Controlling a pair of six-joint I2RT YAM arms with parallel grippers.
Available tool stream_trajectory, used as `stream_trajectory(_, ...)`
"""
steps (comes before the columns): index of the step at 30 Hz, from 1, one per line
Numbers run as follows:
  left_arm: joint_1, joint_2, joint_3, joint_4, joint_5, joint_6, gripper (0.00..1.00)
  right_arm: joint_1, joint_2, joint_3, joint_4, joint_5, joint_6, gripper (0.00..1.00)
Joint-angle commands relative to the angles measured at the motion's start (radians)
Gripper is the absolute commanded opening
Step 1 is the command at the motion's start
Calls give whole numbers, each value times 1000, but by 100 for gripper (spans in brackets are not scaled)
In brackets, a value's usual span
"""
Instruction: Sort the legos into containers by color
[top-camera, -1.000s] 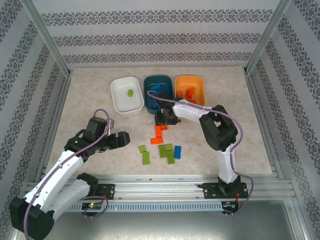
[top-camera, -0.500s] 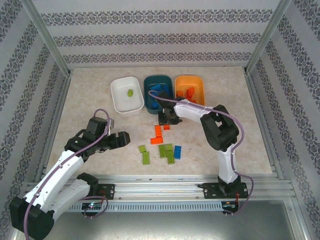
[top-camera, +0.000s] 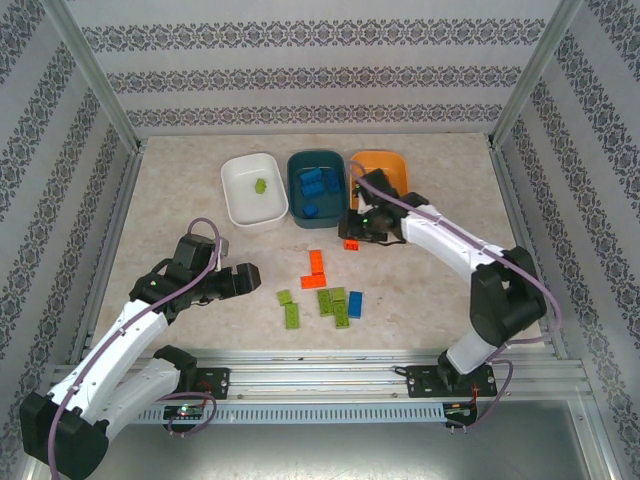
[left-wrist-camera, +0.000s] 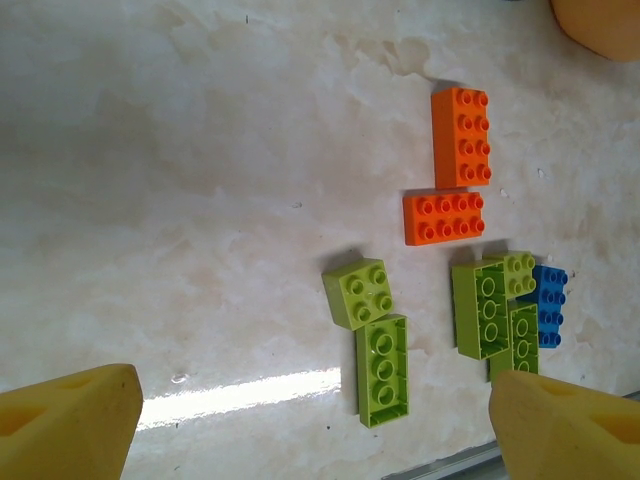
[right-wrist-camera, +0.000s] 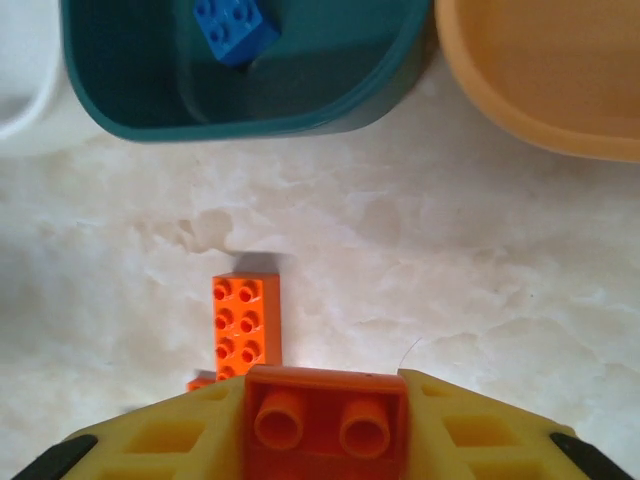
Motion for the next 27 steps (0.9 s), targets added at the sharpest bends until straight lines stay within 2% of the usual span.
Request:
stream_trajectory(1,12,-6,-12,4,1,16,91,-103,-28,-71,109,-331,55,37)
stream_trajectory(4,12,-11,-14,6,2,13,91,-181,-37,-108,178,-484,93,37)
stream_trajectory(10,12,-8,-18,12,2,10,91,-292,-62,-184,277,-611,133,37)
stream_trajectory(15,12,-1,-19,16,2,11,92,-366,-68,-156,195,-533,71,37)
stream_trajectory(19,13,7,-21,19,3,14,91,-395,-14,-33,133,-443,19,37)
stream_trajectory(24,13,14,-22,17,1,14,92,-402,169,164,114,-328,0,37)
stream_trajectory(27,13,14,-23,15,-1,14,92,-400,308,292,129,-311,13,37)
